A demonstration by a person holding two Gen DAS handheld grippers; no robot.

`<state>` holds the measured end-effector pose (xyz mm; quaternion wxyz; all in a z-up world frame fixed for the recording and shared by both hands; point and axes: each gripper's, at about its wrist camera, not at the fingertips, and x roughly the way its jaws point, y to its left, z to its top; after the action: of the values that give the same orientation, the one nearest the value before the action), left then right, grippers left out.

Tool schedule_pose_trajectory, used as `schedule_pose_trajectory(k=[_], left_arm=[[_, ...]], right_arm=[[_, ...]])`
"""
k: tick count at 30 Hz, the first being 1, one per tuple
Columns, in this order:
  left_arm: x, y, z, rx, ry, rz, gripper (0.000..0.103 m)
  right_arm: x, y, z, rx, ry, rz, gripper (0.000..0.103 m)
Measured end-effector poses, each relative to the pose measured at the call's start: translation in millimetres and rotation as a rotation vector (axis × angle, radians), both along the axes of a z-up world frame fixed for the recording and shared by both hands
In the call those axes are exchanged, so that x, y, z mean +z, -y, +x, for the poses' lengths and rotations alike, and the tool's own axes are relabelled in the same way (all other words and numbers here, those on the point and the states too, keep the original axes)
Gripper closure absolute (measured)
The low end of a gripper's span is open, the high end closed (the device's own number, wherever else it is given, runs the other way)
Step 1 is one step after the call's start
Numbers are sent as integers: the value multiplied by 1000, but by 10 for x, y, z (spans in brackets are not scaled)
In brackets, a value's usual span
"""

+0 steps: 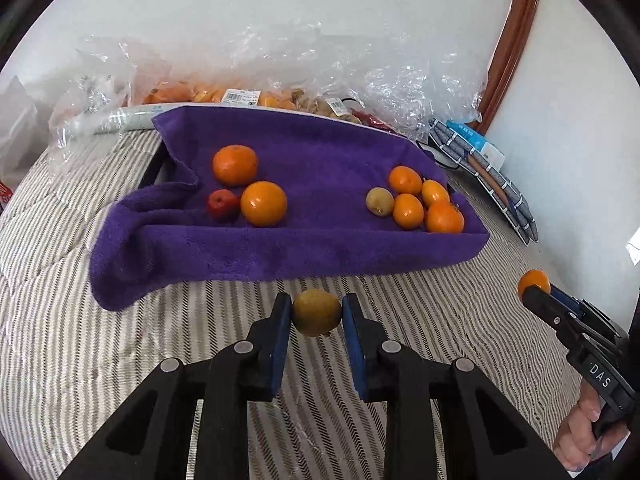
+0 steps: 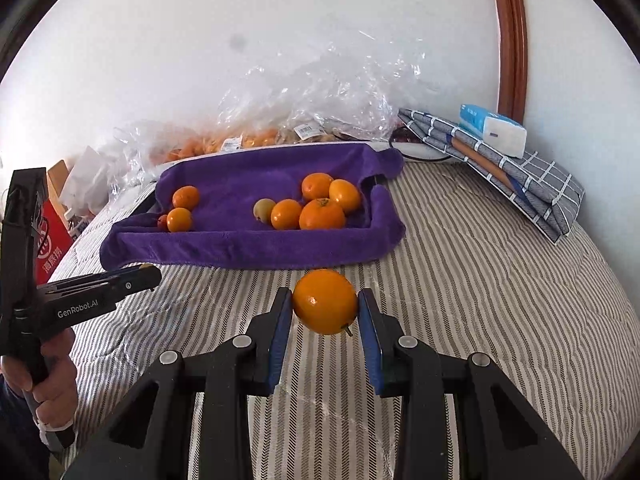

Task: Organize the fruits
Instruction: 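Carry the orange and the yellow-green fruit over onto the purple towel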

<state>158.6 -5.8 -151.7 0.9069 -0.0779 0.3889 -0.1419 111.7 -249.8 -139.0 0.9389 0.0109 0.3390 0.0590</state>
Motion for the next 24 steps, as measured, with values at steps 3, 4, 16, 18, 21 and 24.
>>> schedule_pose_trajectory(k=[3,4,16,18,21,24], left_arm=[[86,-181,-4,35,25,12,78],[109,-243,-1,48,32,11,78],[389,-626,291,143,98,-6,78],[419,-614,356,150,107,-5,78],[440,-598,472,153,109,-36,78],[444,-548,584,150,111,-50,78]], right_arm=[[38,-88,64,18,15,2,70],[45,-111,93,23,18,5,70],[308,-127,462,0,69,5,70],[358,-115,528,-3,80,7,70],[410,-109,644,-1,88,15,70],[431,-142,783,7,96,11,70]])
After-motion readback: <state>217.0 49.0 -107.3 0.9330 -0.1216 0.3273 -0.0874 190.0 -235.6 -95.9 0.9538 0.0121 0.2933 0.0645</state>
